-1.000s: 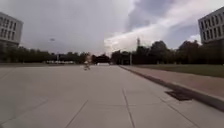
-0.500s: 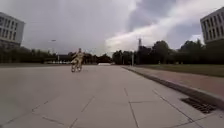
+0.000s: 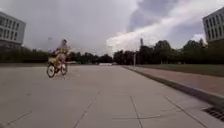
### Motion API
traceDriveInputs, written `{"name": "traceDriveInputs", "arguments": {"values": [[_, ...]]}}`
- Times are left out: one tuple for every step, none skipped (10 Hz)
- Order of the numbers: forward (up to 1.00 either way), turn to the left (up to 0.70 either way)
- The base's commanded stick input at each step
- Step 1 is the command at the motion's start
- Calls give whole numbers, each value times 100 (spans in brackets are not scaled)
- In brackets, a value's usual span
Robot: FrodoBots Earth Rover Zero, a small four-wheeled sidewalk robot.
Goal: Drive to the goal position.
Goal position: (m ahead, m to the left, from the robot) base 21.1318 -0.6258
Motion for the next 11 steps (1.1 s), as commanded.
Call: {"name": "traceDriveInputs", "arguments": {"values": [[100,0],[100,0],[100,0],[100,0],[100,0],[100,0],[100,-20],[100,-27],[100,-27],[100,-27],[100,-27]]}}
